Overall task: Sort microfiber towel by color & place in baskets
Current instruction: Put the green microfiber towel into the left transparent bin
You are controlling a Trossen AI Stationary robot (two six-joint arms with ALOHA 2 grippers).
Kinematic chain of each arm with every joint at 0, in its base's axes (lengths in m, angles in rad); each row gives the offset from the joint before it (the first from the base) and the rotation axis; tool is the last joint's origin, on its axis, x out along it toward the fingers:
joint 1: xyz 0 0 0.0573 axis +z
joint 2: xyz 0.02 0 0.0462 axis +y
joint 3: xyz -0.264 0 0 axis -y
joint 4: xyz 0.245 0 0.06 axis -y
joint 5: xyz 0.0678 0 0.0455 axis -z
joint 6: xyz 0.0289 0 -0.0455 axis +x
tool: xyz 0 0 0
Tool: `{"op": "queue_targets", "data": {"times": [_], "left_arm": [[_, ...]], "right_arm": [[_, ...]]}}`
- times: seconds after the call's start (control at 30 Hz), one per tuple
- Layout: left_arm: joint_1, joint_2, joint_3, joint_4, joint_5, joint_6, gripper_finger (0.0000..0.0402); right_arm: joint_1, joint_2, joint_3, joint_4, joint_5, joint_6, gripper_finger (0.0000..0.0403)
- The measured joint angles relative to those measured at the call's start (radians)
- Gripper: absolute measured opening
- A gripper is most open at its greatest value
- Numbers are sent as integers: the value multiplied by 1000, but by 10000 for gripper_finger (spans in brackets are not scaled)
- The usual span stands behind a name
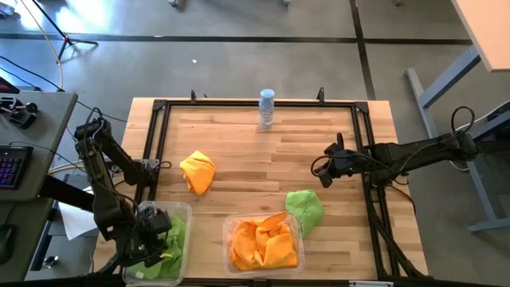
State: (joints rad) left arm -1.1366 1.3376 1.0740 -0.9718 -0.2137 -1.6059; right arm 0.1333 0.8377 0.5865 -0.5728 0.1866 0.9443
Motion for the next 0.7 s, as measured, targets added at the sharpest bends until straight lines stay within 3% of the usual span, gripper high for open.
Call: {"op": "queue_targets", "data": {"times": [0.27, 0.7], "left_arm": [[0, 0, 0, -74, -30, -65, 144], [0, 0, 0, -178, 26, -20, 269]], "right_arm": [[0, 0, 0, 17, 1, 91, 0], [0, 0, 0, 17, 27, 159, 0]]}}
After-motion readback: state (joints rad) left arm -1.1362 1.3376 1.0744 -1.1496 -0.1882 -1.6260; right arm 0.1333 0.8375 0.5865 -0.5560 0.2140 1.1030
